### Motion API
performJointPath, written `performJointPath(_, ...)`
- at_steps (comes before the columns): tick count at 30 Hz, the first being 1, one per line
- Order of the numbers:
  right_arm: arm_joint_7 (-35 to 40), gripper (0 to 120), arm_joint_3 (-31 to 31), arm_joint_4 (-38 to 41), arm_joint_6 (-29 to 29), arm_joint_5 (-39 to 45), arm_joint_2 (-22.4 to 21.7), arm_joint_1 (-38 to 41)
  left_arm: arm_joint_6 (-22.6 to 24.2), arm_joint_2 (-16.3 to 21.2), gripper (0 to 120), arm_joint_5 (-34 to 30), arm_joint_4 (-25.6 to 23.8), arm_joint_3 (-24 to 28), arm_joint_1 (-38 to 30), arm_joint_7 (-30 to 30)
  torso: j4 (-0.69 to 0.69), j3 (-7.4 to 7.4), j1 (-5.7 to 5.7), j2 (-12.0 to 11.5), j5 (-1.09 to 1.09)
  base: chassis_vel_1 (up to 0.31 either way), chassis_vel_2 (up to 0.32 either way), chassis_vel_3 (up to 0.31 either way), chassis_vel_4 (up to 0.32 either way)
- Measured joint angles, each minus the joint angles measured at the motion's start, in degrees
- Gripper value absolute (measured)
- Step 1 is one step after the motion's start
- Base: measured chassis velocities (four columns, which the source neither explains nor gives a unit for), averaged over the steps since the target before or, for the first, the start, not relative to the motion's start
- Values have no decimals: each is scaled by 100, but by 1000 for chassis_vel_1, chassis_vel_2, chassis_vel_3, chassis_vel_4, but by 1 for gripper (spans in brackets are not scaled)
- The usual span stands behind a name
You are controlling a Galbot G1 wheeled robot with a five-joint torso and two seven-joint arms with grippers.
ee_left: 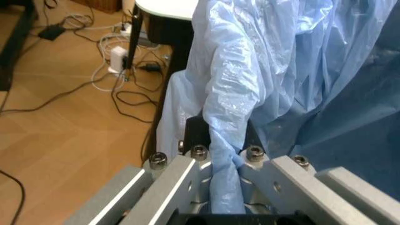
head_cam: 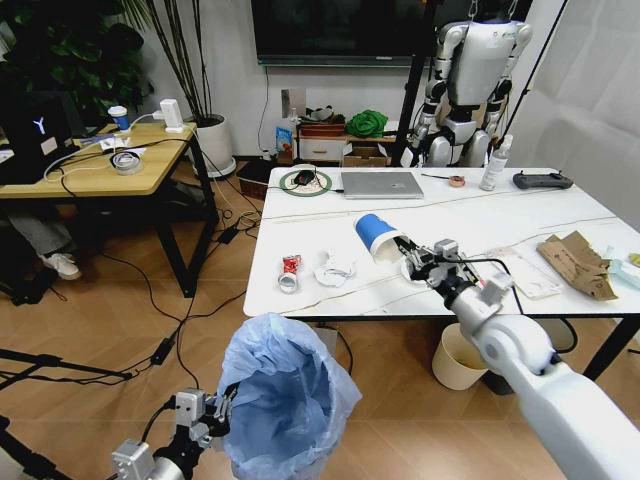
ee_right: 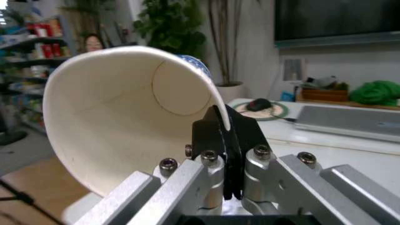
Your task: Pick up the trash bin and place the trash from the table into it.
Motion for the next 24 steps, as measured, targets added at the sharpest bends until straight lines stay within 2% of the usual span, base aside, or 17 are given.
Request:
performJointPath(1, -48, 0, 74, 421, 0, 110, -245, -283, 52, 52, 0, -104, -20, 65, -63, -56, 0, 0, 0, 0, 0, 0, 0, 0, 0)
performJointPath(4, -172, 0, 54, 899, 15, 144, -608, -680, 178, 136, 0, -407, -81, 225, -222, -162, 0, 0, 0, 0, -1, 0, 0, 0, 0)
performJointPath(6, -274, 0, -108, 1080, 52, 141, -836, -836, 257, 185, 0, -630, -90, 365, -342, -234, -1, 0, 0, 0, -1, 0, 0, 0, 0)
performJointPath(8, -274, 0, -108, 1080, 52, 141, -836, -836, 257, 185, 0, -630, -90, 365, -342, -234, -1, 0, 0, 0, -1, 0, 0, 0, 0)
performJointPath(9, -374, 0, -474, 1124, 86, 135, -1013, -763, 288, 205, 0, -706, -90, 451, -351, -264, -1, 0, 0, 0, -1, 0, 0, 0, 0)
performJointPath(11, -483, 0, -842, 1119, 114, 96, -1113, -662, 309, 246, 0, -751, -89, 528, -368, -280, 4, 1, 0, 0, 1, 0, 0, 0, 0)
performJointPath(15, -640, 0, -1254, 1044, 188, -98, -1165, -582, 338, 339, 0, -885, -58, 597, -482, -321, 3, 1, 0, 0, 0, 0, 0, 0, 0)
performJointPath(24, -974, 0, -1529, 1039, 284, -180, -1270, -402, 362, 429, 0, -1187, 60, 657, -823, -385, 1, 1, 1, 0, -1, 0, 0, 0, 0)
